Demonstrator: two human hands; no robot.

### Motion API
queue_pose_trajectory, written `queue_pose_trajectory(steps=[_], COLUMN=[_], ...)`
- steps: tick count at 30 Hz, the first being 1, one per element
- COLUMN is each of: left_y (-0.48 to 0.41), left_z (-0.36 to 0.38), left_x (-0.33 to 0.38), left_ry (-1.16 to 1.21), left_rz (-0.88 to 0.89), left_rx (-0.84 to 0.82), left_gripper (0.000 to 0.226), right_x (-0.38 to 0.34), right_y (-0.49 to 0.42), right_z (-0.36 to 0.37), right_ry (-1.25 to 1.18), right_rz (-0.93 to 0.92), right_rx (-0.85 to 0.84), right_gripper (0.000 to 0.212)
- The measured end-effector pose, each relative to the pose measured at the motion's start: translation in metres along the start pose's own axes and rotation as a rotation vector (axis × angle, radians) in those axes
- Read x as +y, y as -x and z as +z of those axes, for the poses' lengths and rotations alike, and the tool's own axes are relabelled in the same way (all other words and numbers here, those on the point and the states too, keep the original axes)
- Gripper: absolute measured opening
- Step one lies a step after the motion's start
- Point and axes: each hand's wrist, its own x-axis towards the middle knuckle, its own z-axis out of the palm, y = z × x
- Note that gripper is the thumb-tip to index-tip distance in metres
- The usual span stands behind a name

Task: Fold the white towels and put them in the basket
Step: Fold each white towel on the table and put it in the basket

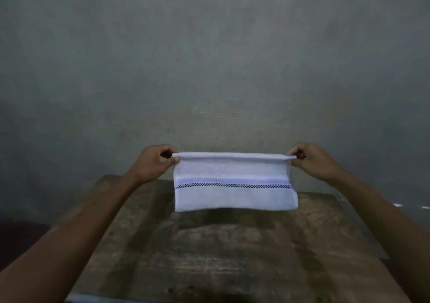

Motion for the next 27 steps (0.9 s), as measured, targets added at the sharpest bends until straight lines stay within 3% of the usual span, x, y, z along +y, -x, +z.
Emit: queue_pose_trajectory(steps=[2, 6, 10, 13, 17, 23, 27], left_y=[0.003, 0.012, 0.014, 0.016, 0.022, 0.067, 0.132], left_z=[0.001, -0.001, 0.009, 0.02, 0.037, 0.072, 0.105], left_x=[-0.001, -0.006, -0.014, -0.021, -0.032, -0.051, -0.07], left_ry=[0.067, 0.265, 0.381, 0.298, 0.122, -0.005, -0.148], left_rz=[-0.046, -0.208, -0.277, -0.283, -0.192, -0.044, 0.0], left_rx=[-0.051, -0.38, -0.475, -0.54, -0.424, -0.087, -0.124], left_gripper=[0.009, 0.008, 0.018, 0.006, 0.011, 0.016, 0.034], right_x=[0.0, 0.013, 0.033, 0.04, 0.051, 0.061, 0.106], right_y=[0.005, 0.017, 0.021, 0.021, 0.02, 0.057, 0.102], right_z=[0.001, -0.003, 0.007, 0.018, 0.032, 0.083, 0.134], right_ry=[-0.066, -0.114, -0.209, -0.137, -0.07, 0.169, 0.21], right_rz=[0.012, 0.105, 0.178, 0.171, 0.135, -0.027, -0.168], right_rx=[-0.101, -0.337, -0.455, -0.474, -0.371, -0.064, -0.015], right_gripper=[0.015, 0.007, 0.008, 0.008, 0.015, 0.017, 0.033])
